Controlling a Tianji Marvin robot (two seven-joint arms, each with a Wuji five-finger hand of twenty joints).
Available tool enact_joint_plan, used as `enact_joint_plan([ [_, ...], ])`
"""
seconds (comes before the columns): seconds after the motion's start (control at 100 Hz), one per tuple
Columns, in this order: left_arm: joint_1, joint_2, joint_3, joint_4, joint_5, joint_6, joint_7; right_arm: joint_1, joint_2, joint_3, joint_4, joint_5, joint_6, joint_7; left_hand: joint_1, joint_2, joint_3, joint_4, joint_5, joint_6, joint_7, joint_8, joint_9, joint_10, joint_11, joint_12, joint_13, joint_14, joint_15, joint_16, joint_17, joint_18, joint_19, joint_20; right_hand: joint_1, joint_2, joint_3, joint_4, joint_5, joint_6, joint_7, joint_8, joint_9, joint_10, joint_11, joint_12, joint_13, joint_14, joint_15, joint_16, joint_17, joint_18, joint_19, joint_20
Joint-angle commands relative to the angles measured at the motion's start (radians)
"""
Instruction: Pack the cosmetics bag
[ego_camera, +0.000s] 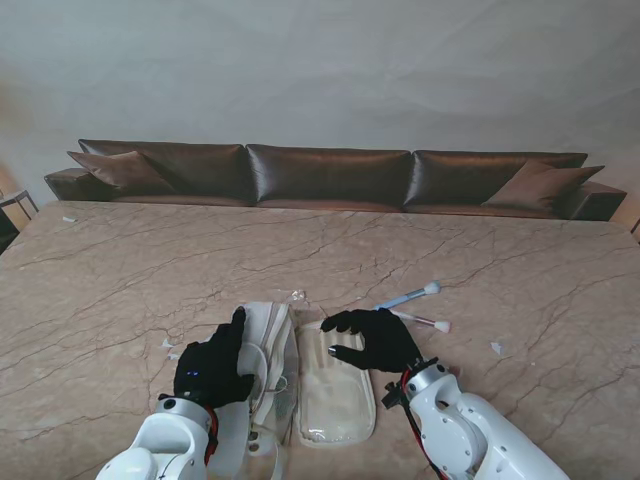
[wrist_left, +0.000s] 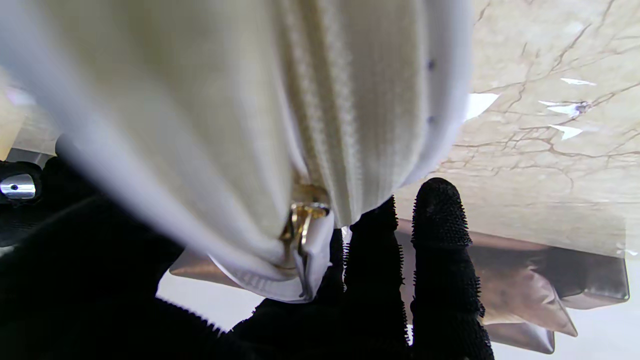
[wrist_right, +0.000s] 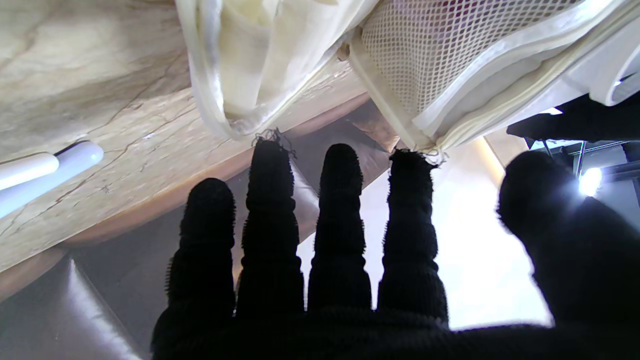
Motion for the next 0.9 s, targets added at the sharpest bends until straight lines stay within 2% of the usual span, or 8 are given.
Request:
enact_joint_plan([
  [0.0, 0.004, -0.009, 0.011, 0.02, -0.019, 0.004, 0.007, -0.003, -0.002, -0.001, -0.002, -0.003, -0.005, -0.002, 0.055, -0.03, 0.069, -0.015, 0.047, 0.035, 0.019, 0.024, 0.092, -0.171, 0.2, 0.106, 0.043, -0.03, 0.037, 0.066, 0.028, 0.019, 0.049, 0.032, -0.007, -0.018, 0.022, -0.015, -0.017, -0.021, 0.008, 0.0, 0.013, -0.02, -0.006, 0.009, 0.007, -0.037, -0.007, -0.005, -0.007, 0.002, -0.004, -0.007],
  [0.21, -0.017, -0.026, 0.047, 0.055, -0.105, 0.039, 0.092, 0.0, -0.002, -0.003, 0.002, 0.0, -0.013, 0.001, 0.229, -0.084, -0.047, -0.088, 0.202, 0.054, 0.187, 0.077, 0.377, -0.325, 0.416, 0.311, 0.277, -0.088, 0.165, 0.199, 0.229, 0.066, 0.188, 0.05, -0.005, -0.019, 0.033, -0.016, -0.009, -0.026, 0.012, 0.0, 0.016, -0.021, -0.007, 0.009, 0.007, -0.036, -0.008, -0.006, -0.006, 0.003, -0.005, -0.007],
  [0.37, -0.026, -0.03, 0.055, 0.061, -0.131, 0.058, 0.097, 0.003, -0.001, -0.002, 0.005, -0.004, -0.02, 0.001, 0.231, 0.025, -0.119, -0.085, 0.412, -0.249, 0.634, 0.32, 0.553, -0.444, 0.504, 0.431, 0.335, -0.137, 0.244, 0.106, 0.262, 0.08, 0.215, 0.043, -0.005, -0.019, 0.039, -0.017, -0.006, -0.02, 0.014, 0.0, 0.021, -0.022, -0.006, 0.01, 0.01, -0.037, -0.008, -0.006, -0.005, 0.004, -0.005, -0.007],
  [0.48, -0.033, -0.029, 0.062, 0.074, -0.121, 0.052, 0.105, 0.005, 0.0, -0.003, 0.006, -0.003, -0.024, 0.007, 0.228, 0.153, -0.242, -0.083, 0.415, -0.473, 0.964, 0.536, 0.523, -0.413, 0.475, 0.515, 0.277, -0.112, 0.289, 0.118, 0.203, 0.101, 0.233, 0.073, -0.006, -0.016, 0.042, -0.017, -0.004, -0.02, 0.015, 0.0, 0.022, -0.022, -0.006, 0.01, 0.014, -0.038, -0.006, -0.005, -0.001, 0.005, -0.004, -0.006],
  [0.69, -0.039, -0.01, 0.051, 0.07, -0.036, 0.042, 0.017, 0.002, 0.001, -0.003, 0.006, -0.003, -0.022, 0.009, 0.322, 0.393, -0.585, -0.064, 0.227, -0.481, 0.921, 0.762, 0.431, -0.425, 0.343, 0.352, 0.171, 0.037, 0.112, 0.011, 0.061, 0.083, 0.203, 0.108, -0.01, -0.008, 0.046, -0.016, -0.003, -0.02, 0.015, 0.0, 0.026, -0.021, -0.005, 0.011, 0.016, -0.038, -0.005, -0.005, 0.0, 0.005, -0.004, -0.006],
  [0.78, -0.043, -0.015, 0.053, 0.085, -0.045, 0.035, 0.047, 0.001, 0.002, 0.001, 0.003, -0.002, -0.022, 0.013, 0.342, 0.356, -0.538, -0.066, 0.198, -0.421, 0.986, 0.766, 0.575, -0.299, 0.0, 0.176, 0.333, 0.002, 0.136, -0.12, 0.235, 0.051, 0.31, 0.01, -0.02, 0.008, 0.044, -0.015, 0.0, -0.017, 0.015, 0.0, 0.027, -0.021, -0.006, 0.011, 0.016, -0.036, -0.004, -0.004, 0.0, 0.005, -0.004, -0.006],
  [0.84, -0.045, -0.024, 0.053, 0.095, -0.094, 0.029, 0.088, 0.001, 0.002, 0.004, 0.001, 0.0, -0.023, 0.017, 0.373, 0.29, -0.422, -0.08, 0.201, -0.392, 1.025, 0.758, 0.621, -0.239, -0.01, 0.166, 0.397, -0.028, 0.156, -0.136, 0.32, 0.038, 0.334, -0.046, -0.02, 0.009, 0.043, -0.013, 0.0, -0.017, 0.015, -0.001, 0.026, -0.019, -0.006, 0.011, 0.016, -0.034, -0.004, -0.004, -0.002, 0.004, -0.004, -0.006],
  [0.89, -0.049, -0.031, 0.055, 0.109, -0.121, 0.02, 0.122, 0.0, 0.003, 0.008, -0.002, 0.0, -0.023, 0.021, 0.433, 0.246, -0.354, -0.088, 0.216, -0.424, 1.056, 0.768, 0.63, -0.278, 0.078, 0.209, 0.443, -0.087, 0.216, -0.11, 0.388, 0.022, 0.373, -0.056, -0.02, 0.009, 0.041, -0.012, 0.0, -0.016, 0.014, -0.001, 0.026, -0.019, -0.007, 0.011, 0.02, -0.036, -0.003, -0.004, 0.001, 0.003, -0.004, -0.006],
])
